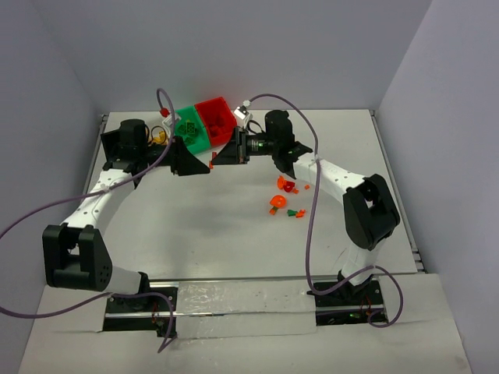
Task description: Sort the legos into containers by color
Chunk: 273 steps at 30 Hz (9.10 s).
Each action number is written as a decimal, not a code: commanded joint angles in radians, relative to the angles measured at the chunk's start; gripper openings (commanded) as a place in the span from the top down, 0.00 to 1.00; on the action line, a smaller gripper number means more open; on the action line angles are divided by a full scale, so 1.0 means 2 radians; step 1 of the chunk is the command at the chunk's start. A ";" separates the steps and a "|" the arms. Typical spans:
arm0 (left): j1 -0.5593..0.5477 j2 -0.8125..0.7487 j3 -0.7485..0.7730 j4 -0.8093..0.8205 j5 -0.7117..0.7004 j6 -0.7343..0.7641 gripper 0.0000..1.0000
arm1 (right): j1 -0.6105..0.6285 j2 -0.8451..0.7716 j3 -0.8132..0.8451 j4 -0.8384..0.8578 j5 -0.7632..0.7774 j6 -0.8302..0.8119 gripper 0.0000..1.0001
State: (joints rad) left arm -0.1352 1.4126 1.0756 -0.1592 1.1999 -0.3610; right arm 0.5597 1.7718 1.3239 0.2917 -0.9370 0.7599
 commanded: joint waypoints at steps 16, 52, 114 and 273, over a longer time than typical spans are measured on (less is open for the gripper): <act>-0.046 -0.016 0.017 0.009 -0.051 0.035 0.96 | 0.005 0.002 0.003 0.049 -0.029 0.032 1.00; 0.244 -0.024 0.008 -0.049 -0.244 0.103 1.00 | -0.004 0.400 0.516 -0.124 0.462 -0.274 0.86; -0.120 0.312 0.312 -0.184 -0.354 0.332 0.34 | -0.236 -0.166 -0.051 -0.357 0.316 -0.368 0.01; -0.239 0.071 0.093 -0.145 -0.227 0.463 0.41 | -0.067 -0.036 0.023 -0.515 0.106 -0.433 1.00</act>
State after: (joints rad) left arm -0.5959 1.5407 1.2346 -0.4353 0.7576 0.4958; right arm 0.4109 1.7210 1.3243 -0.7145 -0.6971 -0.0917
